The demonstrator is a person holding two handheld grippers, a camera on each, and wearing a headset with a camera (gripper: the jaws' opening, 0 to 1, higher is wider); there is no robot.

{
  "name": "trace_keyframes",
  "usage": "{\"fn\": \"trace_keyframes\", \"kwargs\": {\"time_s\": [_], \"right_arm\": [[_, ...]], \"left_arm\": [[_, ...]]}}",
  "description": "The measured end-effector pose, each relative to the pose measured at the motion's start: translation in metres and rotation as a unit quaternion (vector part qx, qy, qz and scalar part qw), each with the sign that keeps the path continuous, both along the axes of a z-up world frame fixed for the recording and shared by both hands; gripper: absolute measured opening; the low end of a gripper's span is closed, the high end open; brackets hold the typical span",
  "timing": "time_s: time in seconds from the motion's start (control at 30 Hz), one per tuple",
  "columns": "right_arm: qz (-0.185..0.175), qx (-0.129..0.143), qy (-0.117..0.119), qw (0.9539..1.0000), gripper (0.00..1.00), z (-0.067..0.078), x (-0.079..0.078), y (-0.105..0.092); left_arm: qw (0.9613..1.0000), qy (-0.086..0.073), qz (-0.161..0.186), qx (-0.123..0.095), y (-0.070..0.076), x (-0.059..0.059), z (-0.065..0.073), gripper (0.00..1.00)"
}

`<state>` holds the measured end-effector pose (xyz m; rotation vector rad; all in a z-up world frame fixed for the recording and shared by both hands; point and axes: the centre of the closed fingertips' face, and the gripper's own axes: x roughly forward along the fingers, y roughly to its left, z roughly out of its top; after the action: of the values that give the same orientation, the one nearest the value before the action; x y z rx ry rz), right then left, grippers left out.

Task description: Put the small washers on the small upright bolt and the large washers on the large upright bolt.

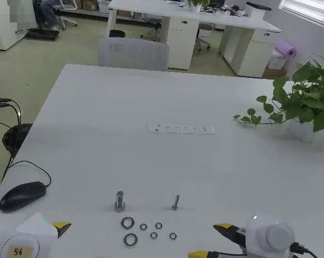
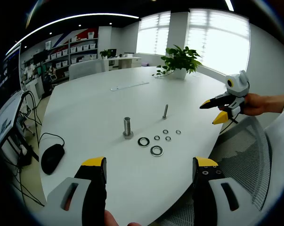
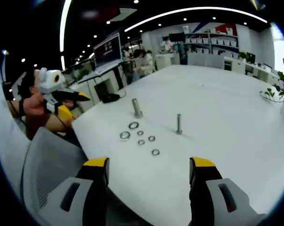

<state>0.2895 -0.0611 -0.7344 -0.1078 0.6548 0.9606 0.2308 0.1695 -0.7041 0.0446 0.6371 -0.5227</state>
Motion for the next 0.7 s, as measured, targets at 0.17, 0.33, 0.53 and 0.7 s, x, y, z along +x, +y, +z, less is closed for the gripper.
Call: {"fn": "trace_keyframes", "kwargs": {"time_s": [0.17, 0.33, 0.53, 0.7], "right_arm": [[-0.002, 0.001, 0.002, 1.0, 0.69, -0.0006, -0.0009, -0.0002], [-0.001, 0.0, 0.003, 1.0, 0.69, -0.0007, -0.0012, 0.0005], [0.001, 0.0, 0.002, 1.0, 0.69, -0.0004, 0.0, 0.002], [0.003, -0.001, 0.004, 1.0, 0.69, -0.0011, -0.0003, 0.003]], "left_arm": [[1.0, 0.001, -0.001, 0.0, 0.0002, -0.0013, 0.0, 0.74], [1.0, 0.002, -0.001, -0.001, 0.0009, -0.0032, -0.0004, 0.74], [1.0, 0.002, -0.001, -0.001, 0.001, -0.0028, 0.0002, 0.74], [1.0, 0.001, -0.002, -0.001, 0.0002, -0.0012, 0.0008, 0.74]]}}
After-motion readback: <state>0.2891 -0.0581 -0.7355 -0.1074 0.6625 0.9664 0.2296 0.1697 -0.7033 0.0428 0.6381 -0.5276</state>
